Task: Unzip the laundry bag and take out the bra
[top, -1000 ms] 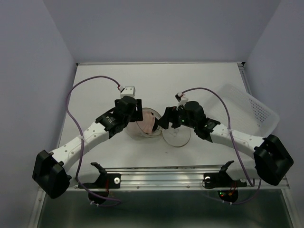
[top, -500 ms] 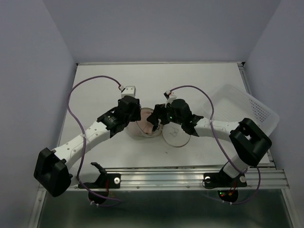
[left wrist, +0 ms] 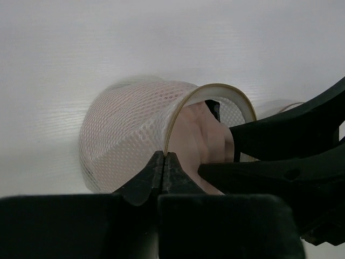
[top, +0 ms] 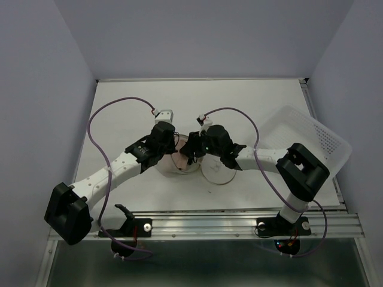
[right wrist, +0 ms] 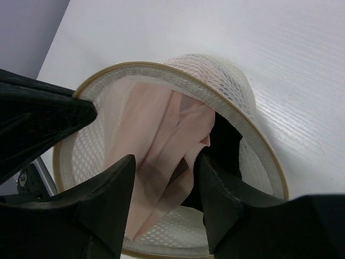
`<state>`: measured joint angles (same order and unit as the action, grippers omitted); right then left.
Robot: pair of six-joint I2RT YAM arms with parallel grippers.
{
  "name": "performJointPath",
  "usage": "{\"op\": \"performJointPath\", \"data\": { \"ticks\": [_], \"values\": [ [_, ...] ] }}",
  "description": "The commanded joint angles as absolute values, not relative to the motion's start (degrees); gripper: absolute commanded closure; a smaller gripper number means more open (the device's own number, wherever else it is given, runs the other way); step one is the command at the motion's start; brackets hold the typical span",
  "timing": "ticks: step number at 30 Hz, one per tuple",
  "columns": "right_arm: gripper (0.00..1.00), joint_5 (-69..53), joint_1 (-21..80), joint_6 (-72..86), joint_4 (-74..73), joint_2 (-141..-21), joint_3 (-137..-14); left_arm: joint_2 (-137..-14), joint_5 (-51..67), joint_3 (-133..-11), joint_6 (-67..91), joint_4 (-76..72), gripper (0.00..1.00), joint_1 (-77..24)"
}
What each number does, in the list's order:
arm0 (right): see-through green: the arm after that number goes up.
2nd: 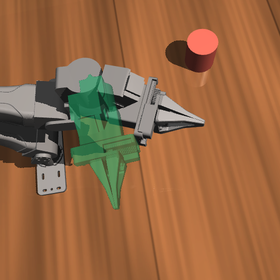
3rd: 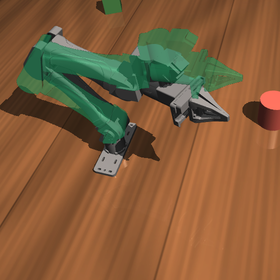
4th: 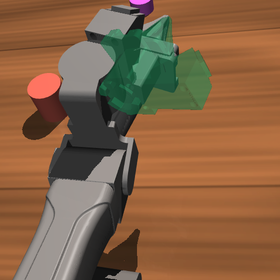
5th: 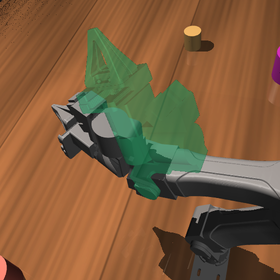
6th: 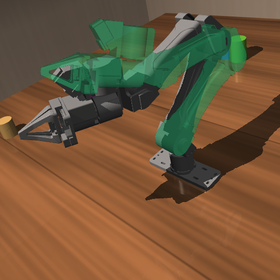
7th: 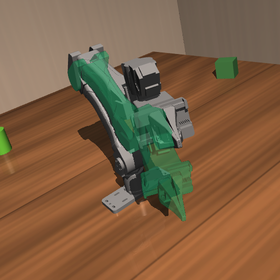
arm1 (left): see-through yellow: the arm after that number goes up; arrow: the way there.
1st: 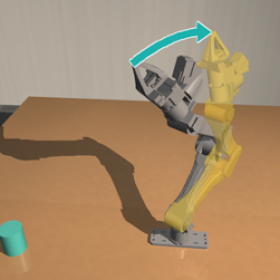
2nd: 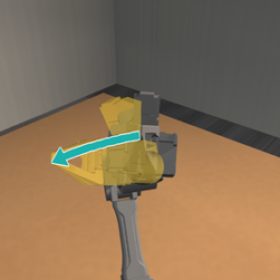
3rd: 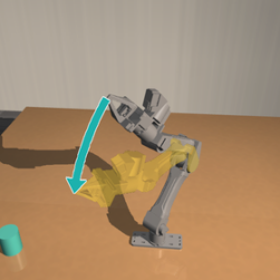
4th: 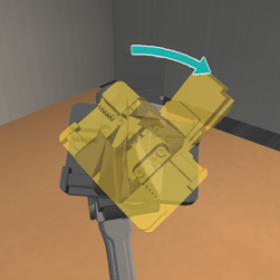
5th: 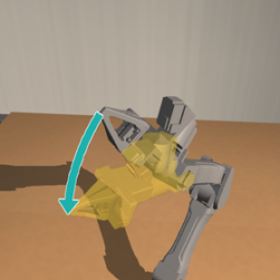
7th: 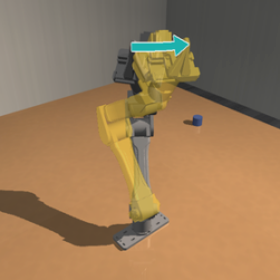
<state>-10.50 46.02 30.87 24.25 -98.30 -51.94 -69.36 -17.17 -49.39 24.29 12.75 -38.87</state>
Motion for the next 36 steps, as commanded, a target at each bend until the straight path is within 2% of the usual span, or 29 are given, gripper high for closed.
{"op": "performJointPath", "data": {
  "ticks": [1,3,7,8,9,10,14,17,21,27,32,33,35,36],
  "values": [
    [0.5,-11.69,46.93,30.06,28.83,-99.93,-54.84,-69.79,-16.0,-48.78,24.52,10.02,1.0,-38.67],
    [0.54,-11.69,46.93,30.15,28.92,-100.28,-55.11,-69.61,-15.65,-48.69,24.7,9.58,1.0,-38.67],
    [0.55,-11.43,47.46,29.71,28.92,-100.28,-55.28,-68.73,-14.94,-48.08,25.14,8.97,1.0,-38.67],
    [0.53,-11.16,47.46,29.53,28.92,-99.94,-55.2,-68.47,-14.77,-47.99,25.14,8.96,1.0,-38.67],
    [0.42,-10.38,47.46,29.01,28.74,-98.89,-54.67,-67.6,-14.85,-47.81,25.14,9.05,1.0,-38.67],
    [0.38,-10.02,47.46,28.74,28.39,-98.27,-54.58,-67.15,-14.85,-47.55,25.14,9.05,1.0,-38.67],
    [0.35,-9.4,47.46,27.25,26.63,-96.33,-55.19,-65.04,-14.68,-47.37,25.49,8.97,1.0,-38.67],
    [0.37,-10.19,47.46,27.42,26.11,-96.94,-56.07,-63.9,-13.98,-47.29,25.58,8.26,1.0,-38.67],
    [0.46,-11.16,48.07,28.47,26.19,-99.05,-57.04,-63.55,-13.8,-47.29,25.93,8.0,1.0,-38.67],
    [0.5,-11.25,48.6,29.27,26.46,-101.78,-57.39,-63.54,-13.01,-46.76,26.37,7.21,1.0,-38.67],
    [0.67,-10.99,48.6,29.09,26.45,-103.36,-56.78,-62.49,-13.53,-45.7,26.89,6.94,1.0,-38.67],
    [0.75,-10.73,48.6,29.0,26.46,-103.36,-56.69,-62.14,-13.54,-45.36,27.24,6.94,1.0,-38.67],
    [0.85,-10.46,48.6,28.65,26.37,-103.01,-56.34,-61.53,-13.8,-44.91,27.51,6.77,1.0,-38.67],
    [0.95,-9.94,48.6,28.48,26.28,-102.57,-55.82,-61.18,-13.97,-44.74,27.68,6.77,1.0,-38.67]
  ]
}}
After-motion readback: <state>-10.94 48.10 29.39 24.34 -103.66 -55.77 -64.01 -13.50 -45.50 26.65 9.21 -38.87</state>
